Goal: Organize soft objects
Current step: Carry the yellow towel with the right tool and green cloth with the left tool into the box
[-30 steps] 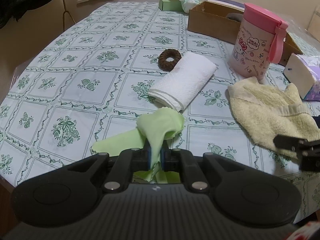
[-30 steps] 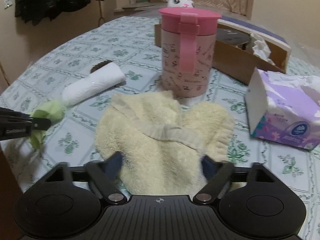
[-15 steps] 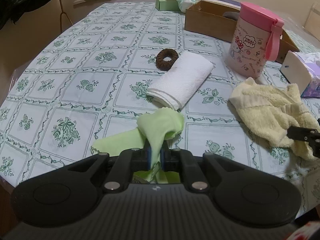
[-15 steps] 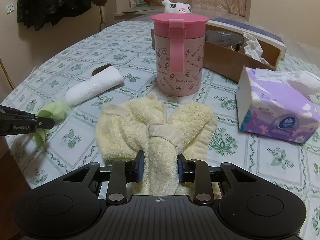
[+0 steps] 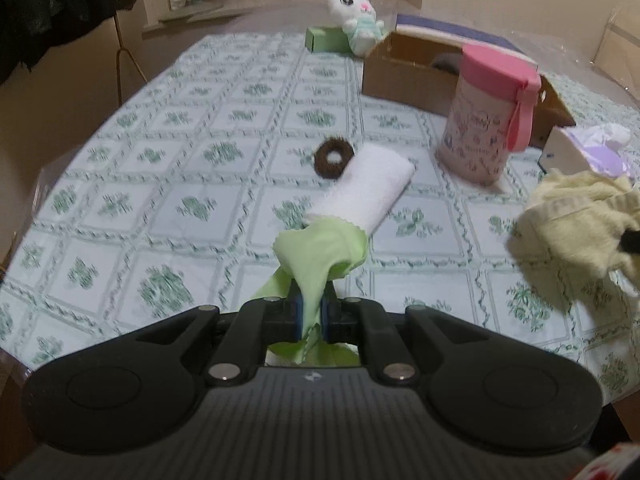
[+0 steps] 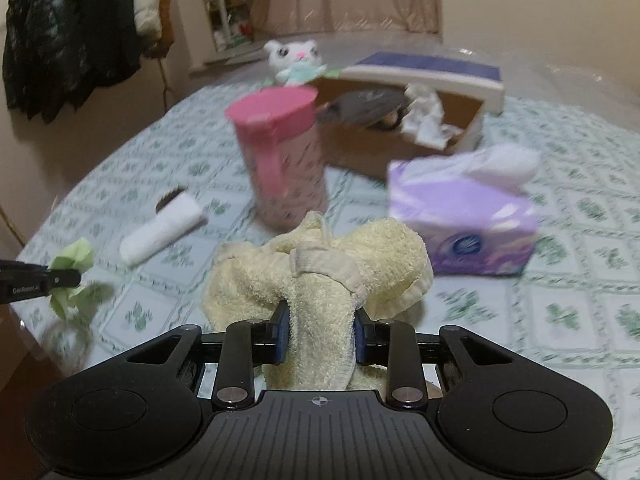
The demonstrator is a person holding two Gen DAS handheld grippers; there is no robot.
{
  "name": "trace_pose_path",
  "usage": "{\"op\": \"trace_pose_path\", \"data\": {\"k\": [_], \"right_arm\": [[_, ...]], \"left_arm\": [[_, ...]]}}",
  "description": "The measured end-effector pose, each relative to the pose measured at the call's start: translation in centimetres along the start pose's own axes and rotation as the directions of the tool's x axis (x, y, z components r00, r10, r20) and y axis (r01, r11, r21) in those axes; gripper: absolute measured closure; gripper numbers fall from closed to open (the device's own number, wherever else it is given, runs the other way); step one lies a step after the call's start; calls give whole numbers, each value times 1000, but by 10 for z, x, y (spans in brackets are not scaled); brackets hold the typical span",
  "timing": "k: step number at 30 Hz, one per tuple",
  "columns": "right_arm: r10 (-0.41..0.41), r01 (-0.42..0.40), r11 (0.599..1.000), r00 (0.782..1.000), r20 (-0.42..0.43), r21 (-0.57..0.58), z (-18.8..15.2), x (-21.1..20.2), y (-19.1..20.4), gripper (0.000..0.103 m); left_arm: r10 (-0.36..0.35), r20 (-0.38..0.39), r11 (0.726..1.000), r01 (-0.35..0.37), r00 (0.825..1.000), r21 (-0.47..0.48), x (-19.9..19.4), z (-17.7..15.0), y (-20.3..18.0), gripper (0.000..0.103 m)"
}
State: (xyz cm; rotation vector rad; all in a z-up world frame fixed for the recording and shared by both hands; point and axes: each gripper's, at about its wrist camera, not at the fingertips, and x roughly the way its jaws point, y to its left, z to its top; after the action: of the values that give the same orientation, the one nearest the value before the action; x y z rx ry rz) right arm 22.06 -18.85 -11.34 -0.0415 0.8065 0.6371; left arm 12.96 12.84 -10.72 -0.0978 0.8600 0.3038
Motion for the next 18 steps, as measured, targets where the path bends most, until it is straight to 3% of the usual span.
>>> {"op": "trace_pose_path", "data": {"k": [9, 18], "right_arm": [[-26, 20, 998, 995, 96, 62, 32, -37, -23, 73], [-49, 30, 994, 984, 174, 109, 65, -47, -44, 73]], "left_arm": [[10, 82, 998, -15, 997, 56, -12, 33, 4, 94], [-40, 171, 992, 18, 984, 127, -9, 83, -4, 94]]}}
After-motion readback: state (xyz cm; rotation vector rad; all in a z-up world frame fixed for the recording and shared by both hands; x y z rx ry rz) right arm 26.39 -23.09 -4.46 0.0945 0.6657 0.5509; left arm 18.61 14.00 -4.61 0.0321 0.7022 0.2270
